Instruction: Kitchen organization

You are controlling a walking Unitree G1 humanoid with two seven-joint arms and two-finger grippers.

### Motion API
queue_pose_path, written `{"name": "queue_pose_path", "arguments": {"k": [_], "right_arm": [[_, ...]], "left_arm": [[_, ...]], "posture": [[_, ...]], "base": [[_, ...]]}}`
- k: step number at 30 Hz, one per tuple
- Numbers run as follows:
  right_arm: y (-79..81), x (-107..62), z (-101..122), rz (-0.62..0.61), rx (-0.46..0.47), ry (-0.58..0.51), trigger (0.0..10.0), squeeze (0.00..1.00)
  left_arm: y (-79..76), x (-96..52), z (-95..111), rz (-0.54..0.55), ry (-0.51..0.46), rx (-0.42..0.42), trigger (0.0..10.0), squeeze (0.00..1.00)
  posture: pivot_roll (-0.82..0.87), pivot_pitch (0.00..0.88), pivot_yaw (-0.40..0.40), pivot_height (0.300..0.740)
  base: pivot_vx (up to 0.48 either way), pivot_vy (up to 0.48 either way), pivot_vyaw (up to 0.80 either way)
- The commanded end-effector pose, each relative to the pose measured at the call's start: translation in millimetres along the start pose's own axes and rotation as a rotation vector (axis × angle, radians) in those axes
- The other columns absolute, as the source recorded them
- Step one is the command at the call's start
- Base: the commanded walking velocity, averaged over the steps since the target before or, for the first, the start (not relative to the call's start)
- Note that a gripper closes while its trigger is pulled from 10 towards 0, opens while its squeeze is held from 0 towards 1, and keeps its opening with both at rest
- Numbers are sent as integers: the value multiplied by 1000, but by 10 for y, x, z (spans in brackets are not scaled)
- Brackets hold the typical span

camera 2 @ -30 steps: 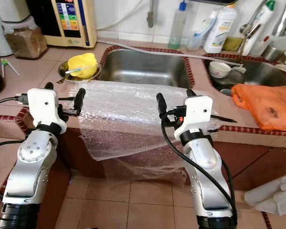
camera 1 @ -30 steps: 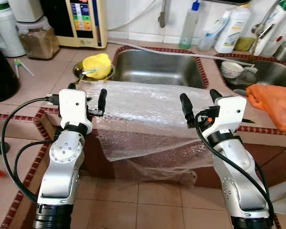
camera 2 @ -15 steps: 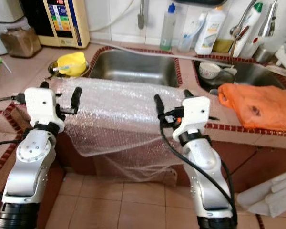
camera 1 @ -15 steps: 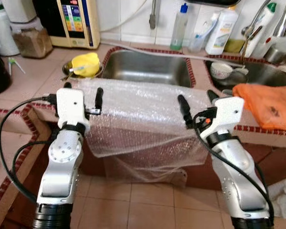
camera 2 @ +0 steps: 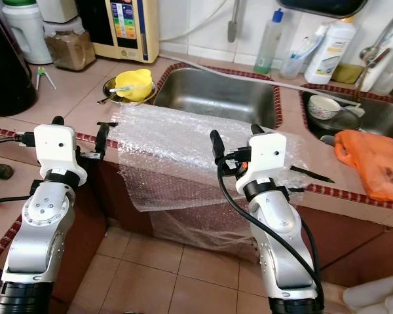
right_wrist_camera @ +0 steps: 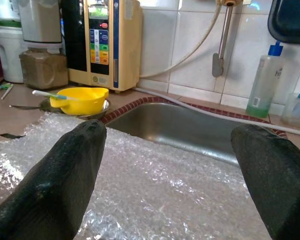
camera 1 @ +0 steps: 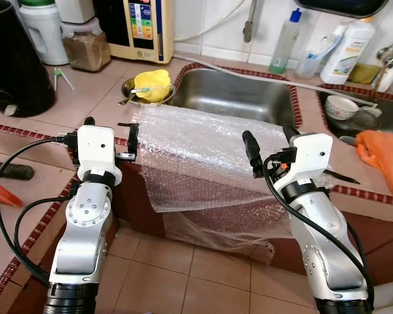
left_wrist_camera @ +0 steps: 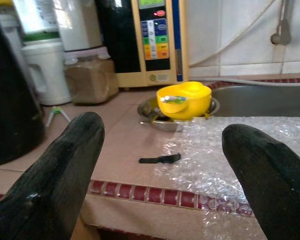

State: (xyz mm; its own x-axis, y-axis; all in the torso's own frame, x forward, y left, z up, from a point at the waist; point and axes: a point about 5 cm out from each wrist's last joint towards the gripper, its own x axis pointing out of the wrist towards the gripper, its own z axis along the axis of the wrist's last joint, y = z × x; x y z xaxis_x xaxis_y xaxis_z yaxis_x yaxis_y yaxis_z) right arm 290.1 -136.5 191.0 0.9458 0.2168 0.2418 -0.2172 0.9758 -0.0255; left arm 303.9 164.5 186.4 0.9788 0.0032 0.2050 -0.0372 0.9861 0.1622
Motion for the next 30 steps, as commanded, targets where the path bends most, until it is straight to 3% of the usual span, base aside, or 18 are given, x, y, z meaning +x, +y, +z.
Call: {"name": "queue_pose_path", "arguments": {"k": [1,9,30], "right_arm": [[-41,-9,53,-21,-6,-18,10000,0],[-71,-17,78,-31,-11,-24,10000,0],[-83,-4,95,-35,-21,-30,10000,0]], "left_arm": [[-51,5,79,-49,-29,-13,10000,0],[-93,2,159,-98,-63,-47,10000,0],[-127,-25,142,-133,-58,-65,10000,0]], "posture": [[83,82,-47,740],[78,86,-53,740],[76,85,-55,740]], "base": [[0,0,0],[0,0,0],[306,0,0]]}}
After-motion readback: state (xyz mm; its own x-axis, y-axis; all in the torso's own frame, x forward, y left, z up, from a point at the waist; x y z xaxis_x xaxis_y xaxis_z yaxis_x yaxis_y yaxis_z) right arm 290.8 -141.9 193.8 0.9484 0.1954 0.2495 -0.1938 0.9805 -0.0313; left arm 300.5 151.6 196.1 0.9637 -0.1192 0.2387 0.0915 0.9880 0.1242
